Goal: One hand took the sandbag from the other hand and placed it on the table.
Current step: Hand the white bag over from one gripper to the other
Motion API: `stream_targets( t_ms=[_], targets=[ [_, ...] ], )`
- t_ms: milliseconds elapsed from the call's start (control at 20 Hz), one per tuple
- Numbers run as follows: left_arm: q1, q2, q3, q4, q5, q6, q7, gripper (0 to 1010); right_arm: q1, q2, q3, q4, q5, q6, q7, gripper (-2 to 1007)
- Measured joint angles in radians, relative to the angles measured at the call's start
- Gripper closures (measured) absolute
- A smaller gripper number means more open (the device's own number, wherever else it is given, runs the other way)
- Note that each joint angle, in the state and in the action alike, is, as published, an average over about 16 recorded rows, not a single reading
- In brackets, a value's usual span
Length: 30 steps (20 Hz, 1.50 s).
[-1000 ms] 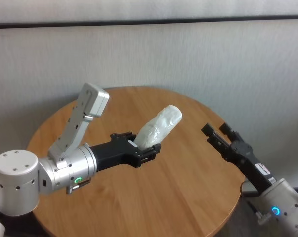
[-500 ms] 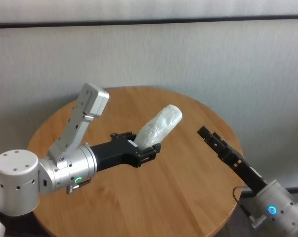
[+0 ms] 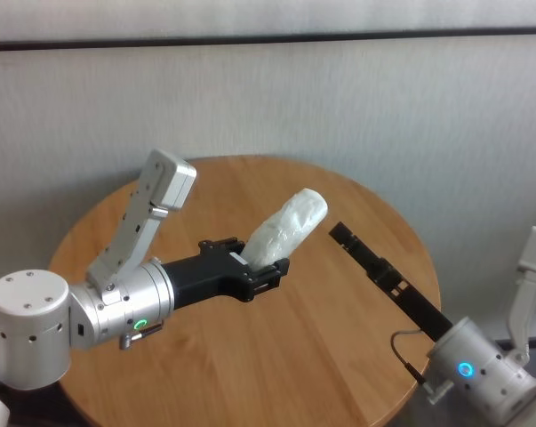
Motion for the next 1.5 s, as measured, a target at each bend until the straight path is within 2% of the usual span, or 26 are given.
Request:
stream_targets(
  t_ms=[600,1500],
  targets=[
    [0.0,0.0,0.0,0.0,0.0,0.0,0.0,441,0.064,-0.028,-0.051,0.056,0.048,0.029,-0.007,2],
    [0.0,0.0,0.0,0.0,0.0,0.0,0.0,441,0.157,-0.05,-0.121,0.15,0.078,0.045,0.006,2]
  ],
)
